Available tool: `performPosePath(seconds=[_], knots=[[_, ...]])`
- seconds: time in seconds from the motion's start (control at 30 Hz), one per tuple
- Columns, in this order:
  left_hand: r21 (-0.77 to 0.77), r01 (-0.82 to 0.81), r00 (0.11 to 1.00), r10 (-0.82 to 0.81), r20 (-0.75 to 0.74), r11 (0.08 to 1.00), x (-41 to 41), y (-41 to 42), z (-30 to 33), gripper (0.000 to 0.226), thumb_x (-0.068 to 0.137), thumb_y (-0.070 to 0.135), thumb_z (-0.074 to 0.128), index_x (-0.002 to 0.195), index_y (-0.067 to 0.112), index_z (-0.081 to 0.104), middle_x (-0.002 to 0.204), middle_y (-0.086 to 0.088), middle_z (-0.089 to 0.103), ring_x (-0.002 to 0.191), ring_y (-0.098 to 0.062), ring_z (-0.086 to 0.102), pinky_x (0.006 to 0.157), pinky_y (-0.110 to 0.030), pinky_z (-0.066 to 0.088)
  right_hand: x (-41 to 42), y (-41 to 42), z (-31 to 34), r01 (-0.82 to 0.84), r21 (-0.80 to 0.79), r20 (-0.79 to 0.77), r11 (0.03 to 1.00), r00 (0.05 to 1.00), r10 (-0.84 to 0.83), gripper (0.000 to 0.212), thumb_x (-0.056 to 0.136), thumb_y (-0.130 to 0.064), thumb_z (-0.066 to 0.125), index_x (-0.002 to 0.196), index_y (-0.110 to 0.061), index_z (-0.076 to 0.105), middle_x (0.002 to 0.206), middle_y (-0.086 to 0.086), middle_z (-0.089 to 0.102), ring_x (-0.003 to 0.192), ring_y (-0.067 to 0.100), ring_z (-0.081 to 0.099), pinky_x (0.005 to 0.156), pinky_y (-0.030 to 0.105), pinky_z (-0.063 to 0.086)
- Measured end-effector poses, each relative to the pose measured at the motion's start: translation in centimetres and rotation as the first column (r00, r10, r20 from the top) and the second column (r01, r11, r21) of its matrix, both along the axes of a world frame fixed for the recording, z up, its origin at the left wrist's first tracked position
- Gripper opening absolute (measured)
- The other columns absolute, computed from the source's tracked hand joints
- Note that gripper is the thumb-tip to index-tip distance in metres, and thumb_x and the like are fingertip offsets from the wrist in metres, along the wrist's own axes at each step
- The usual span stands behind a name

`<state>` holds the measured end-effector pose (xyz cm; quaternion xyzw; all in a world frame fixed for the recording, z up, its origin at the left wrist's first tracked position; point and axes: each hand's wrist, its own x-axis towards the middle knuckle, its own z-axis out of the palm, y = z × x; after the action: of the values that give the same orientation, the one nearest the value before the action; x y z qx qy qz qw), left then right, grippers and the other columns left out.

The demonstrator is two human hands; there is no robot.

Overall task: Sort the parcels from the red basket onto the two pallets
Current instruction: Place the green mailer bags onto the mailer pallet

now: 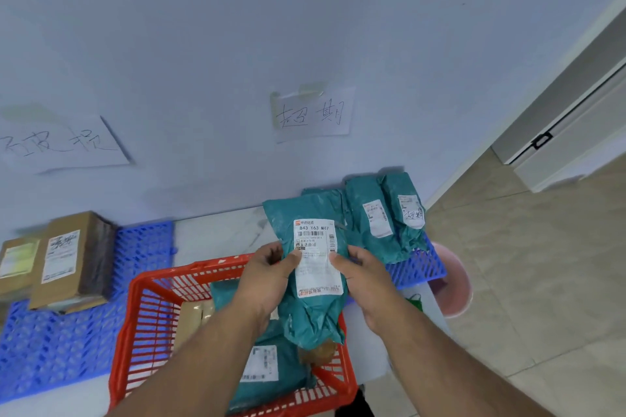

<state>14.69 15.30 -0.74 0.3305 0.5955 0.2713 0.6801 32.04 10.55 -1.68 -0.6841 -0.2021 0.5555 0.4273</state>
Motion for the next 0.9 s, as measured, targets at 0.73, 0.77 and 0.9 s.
performPosePath(seconds=[0.73, 0.77, 0.9], knots=[[-0.193, 0.030, 0.993, -0.052, -0.110, 0.981, 19.4, 16.5, -16.3, 0.050, 0.088, -0.002, 0.050, 0.126, 0.022, 0.071, 0.113, 0.000, 0.080, 0.101, -0.022, 0.076, 0.076, -0.031, 0.061, 17.8, 19.6, -17.2, -0.200, -0.301, 0.263, 0.932, 0.922, 0.283, 0.029, 0.095, -0.010, 0.057, 0.081, -0.032, 0.070, 0.083, -0.012, 0.076, 0.079, 0.019, 0.075, 0.067, 0.033, 0.058], [-0.192, 0.017, 0.993, -0.040, -0.113, 0.981, 19.5, 17.0, -17.1, 0.051, 0.088, -0.003, 0.050, 0.127, 0.022, 0.071, 0.114, 0.000, 0.080, 0.101, -0.022, 0.076, 0.077, -0.032, 0.061, 17.9, 20.3, -18.2, -0.197, -0.303, 0.254, 0.932, 0.926, 0.279, 0.028, 0.095, -0.010, 0.057, 0.083, -0.032, 0.070, 0.084, -0.012, 0.077, 0.082, 0.018, 0.076, 0.067, 0.032, 0.058], [-0.185, 0.005, 0.990, -0.031, -0.140, 0.983, 19.7, 18.6, -19.4, 0.052, 0.088, -0.003, 0.049, 0.125, 0.026, 0.071, 0.114, 0.001, 0.080, 0.100, -0.022, 0.076, 0.075, -0.031, 0.060, 18.2, 22.4, -20.7, -0.241, -0.308, 0.234, 0.920, 0.918, 0.319, 0.030, 0.097, -0.012, 0.054, 0.097, -0.035, 0.073, 0.095, -0.010, 0.079, 0.089, 0.018, 0.077, 0.077, 0.035, 0.064]])
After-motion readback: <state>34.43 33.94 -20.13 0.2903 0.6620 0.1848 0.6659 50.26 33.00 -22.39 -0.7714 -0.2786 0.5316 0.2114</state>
